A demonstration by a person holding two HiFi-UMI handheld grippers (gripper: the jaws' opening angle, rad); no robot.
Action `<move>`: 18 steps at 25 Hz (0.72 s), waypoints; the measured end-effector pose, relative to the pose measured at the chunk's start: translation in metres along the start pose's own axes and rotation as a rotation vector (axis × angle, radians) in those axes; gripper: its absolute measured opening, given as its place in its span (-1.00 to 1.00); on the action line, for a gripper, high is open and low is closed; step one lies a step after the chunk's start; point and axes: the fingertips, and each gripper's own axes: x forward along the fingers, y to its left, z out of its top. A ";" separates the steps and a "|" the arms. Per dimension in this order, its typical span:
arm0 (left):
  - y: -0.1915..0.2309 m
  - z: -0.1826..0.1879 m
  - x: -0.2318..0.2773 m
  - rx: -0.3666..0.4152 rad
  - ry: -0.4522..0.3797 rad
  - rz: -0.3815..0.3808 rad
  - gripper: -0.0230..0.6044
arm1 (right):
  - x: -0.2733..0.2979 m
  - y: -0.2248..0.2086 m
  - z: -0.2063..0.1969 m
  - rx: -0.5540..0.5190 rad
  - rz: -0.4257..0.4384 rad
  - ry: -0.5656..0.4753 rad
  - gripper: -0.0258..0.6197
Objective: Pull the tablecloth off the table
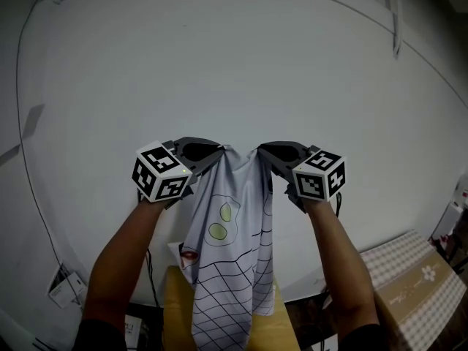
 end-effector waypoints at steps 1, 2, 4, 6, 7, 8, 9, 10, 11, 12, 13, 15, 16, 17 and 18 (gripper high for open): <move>0.000 0.001 -0.001 -0.020 -0.012 -0.002 -0.89 | -0.001 0.001 0.003 0.003 -0.001 -0.008 -0.86; 0.001 0.002 -0.001 -0.039 -0.022 -0.003 -0.89 | -0.001 0.001 0.004 0.012 -0.001 -0.017 -0.86; 0.002 0.002 0.000 -0.065 -0.033 -0.002 -0.89 | 0.000 0.001 0.005 0.045 0.005 -0.037 -0.86; 0.002 0.001 0.001 -0.080 -0.035 0.002 -0.89 | 0.000 0.001 0.003 0.067 0.009 -0.046 -0.86; 0.002 0.000 0.001 -0.084 -0.034 0.005 -0.89 | 0.000 0.000 0.002 0.070 0.009 -0.046 -0.86; 0.003 0.000 0.001 -0.085 -0.033 0.009 -0.89 | 0.000 0.000 0.001 0.071 0.008 -0.046 -0.86; 0.003 -0.001 0.000 -0.087 -0.033 0.012 -0.89 | 0.000 -0.001 0.000 0.073 0.009 -0.046 -0.86; 0.004 -0.001 0.000 -0.091 -0.035 0.014 -0.89 | -0.001 -0.002 -0.001 0.076 0.010 -0.048 -0.86; 0.004 -0.001 -0.001 -0.098 -0.040 0.015 -0.89 | -0.001 -0.003 -0.001 0.080 0.012 -0.051 -0.86; 0.004 0.000 -0.002 -0.107 -0.047 0.014 -0.89 | -0.001 -0.004 -0.001 0.083 0.013 -0.055 -0.86; 0.004 0.000 -0.003 -0.113 -0.054 0.014 -0.89 | -0.001 -0.004 -0.001 0.086 0.015 -0.058 -0.86; 0.004 0.002 -0.005 -0.111 -0.057 0.018 -0.89 | -0.001 -0.004 0.000 0.089 0.018 -0.064 -0.86; 0.004 0.002 -0.006 -0.106 -0.056 0.020 -0.89 | -0.001 -0.003 0.001 0.087 0.019 -0.067 -0.86; 0.004 0.003 -0.006 -0.101 -0.055 0.021 -0.89 | -0.002 -0.002 0.002 0.083 0.021 -0.070 -0.86; 0.003 0.005 -0.006 -0.097 -0.055 0.021 -0.89 | -0.002 -0.001 0.003 0.075 0.024 -0.073 -0.86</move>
